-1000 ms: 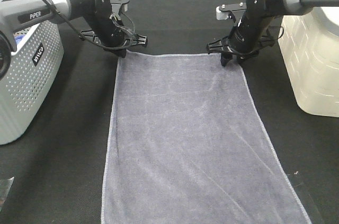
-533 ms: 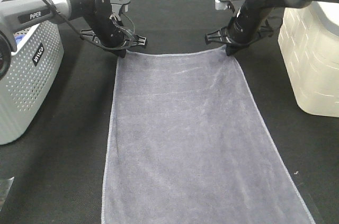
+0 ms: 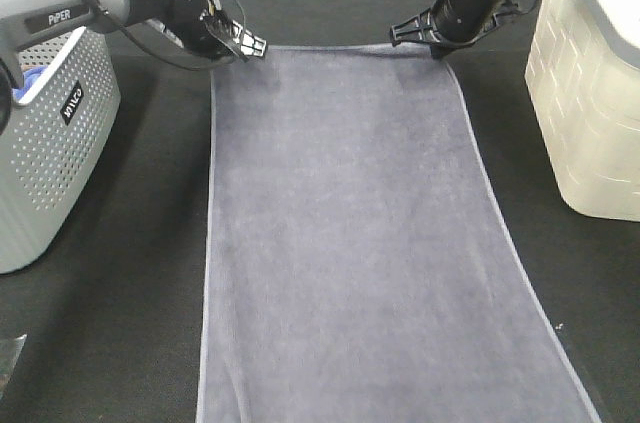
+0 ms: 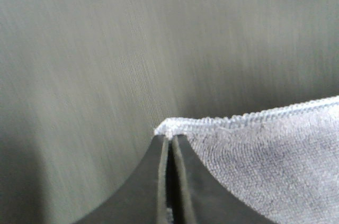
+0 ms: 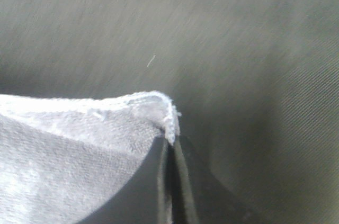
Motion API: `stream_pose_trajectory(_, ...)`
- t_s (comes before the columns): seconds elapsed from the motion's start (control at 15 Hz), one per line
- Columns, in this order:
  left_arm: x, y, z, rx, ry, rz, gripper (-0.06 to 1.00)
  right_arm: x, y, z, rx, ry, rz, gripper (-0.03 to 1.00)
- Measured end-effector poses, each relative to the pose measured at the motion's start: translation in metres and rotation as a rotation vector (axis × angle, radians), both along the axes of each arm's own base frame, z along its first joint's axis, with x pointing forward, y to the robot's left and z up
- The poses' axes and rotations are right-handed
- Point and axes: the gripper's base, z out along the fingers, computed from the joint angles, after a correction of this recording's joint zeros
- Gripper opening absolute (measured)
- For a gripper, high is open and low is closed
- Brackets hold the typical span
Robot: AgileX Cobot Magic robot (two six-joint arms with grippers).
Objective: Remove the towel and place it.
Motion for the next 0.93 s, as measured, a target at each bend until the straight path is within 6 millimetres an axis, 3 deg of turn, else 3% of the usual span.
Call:
stream_pose_trajectory(0.27, 0.013, 0.006, 0.01, -0.046, -0.183, -0.046, 0.0, 0.012, -0.001, 0.01, 0.026, -0.166, 0.03, 0.0)
stream_pose_trajectory(0.53, 0.023, 0.008, -0.003, -0.101, -0.307, -0.109, 0.0, 0.026, -0.014, 0.015, 0.086, -0.316, 0.026, 0.0)
stream_pose_trajectory(0.93, 0.028, 0.002, -0.028, -0.115, -0.446, -0.23, 0.0, 0.036, -0.009, -0.047, 0.115, -0.356, 0.07, 0.0)
